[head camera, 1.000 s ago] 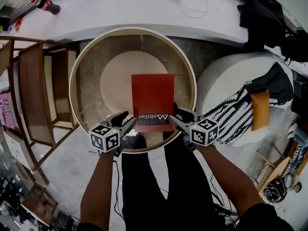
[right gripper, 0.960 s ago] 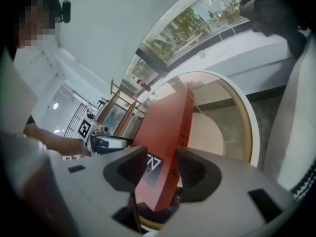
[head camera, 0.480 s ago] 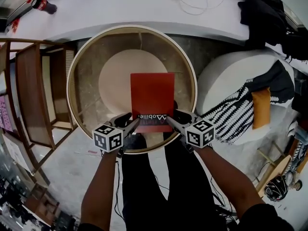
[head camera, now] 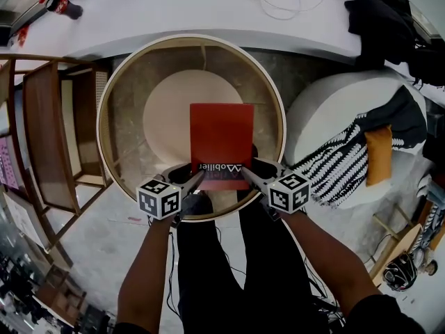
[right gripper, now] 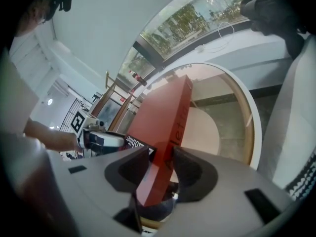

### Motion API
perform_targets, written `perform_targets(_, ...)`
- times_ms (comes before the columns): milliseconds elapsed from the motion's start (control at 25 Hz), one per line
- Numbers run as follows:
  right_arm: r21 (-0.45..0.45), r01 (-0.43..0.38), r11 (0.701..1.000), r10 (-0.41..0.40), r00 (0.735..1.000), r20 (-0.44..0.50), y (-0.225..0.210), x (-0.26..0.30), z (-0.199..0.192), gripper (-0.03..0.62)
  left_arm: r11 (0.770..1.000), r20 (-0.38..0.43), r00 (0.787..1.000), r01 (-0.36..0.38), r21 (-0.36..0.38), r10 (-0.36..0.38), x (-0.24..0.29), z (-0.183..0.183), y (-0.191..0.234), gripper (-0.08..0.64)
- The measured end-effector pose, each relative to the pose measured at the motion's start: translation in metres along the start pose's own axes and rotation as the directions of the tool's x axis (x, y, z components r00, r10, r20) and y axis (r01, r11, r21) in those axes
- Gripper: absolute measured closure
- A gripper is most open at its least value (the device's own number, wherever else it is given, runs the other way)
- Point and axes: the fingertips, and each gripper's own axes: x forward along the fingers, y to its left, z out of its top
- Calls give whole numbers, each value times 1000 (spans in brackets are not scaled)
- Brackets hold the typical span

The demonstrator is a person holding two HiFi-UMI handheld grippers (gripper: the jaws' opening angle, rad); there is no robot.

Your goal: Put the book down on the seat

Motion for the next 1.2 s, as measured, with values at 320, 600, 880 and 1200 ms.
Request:
perform_targets(320,-6,7,1000,-7,1000,-3,3,-2,3,433,1000,-7,1000,-14,26,14,-4,2,-4,397)
perform_targets(600,-54,3,999,-2,1000,10,20,-14,24,436,999,20,1000,-25,46,24,-23,17,-16,397)
perform_targets(880,-133,-1,991,13,996,93,61,-42,93,436,995,119,992,-44,92,33,-69,78,-47,397)
perform_targets(1200,-224,9,975,44,972,231,150,-102,171,437,982,259,966,-71,177,23,-162,147,-106,399)
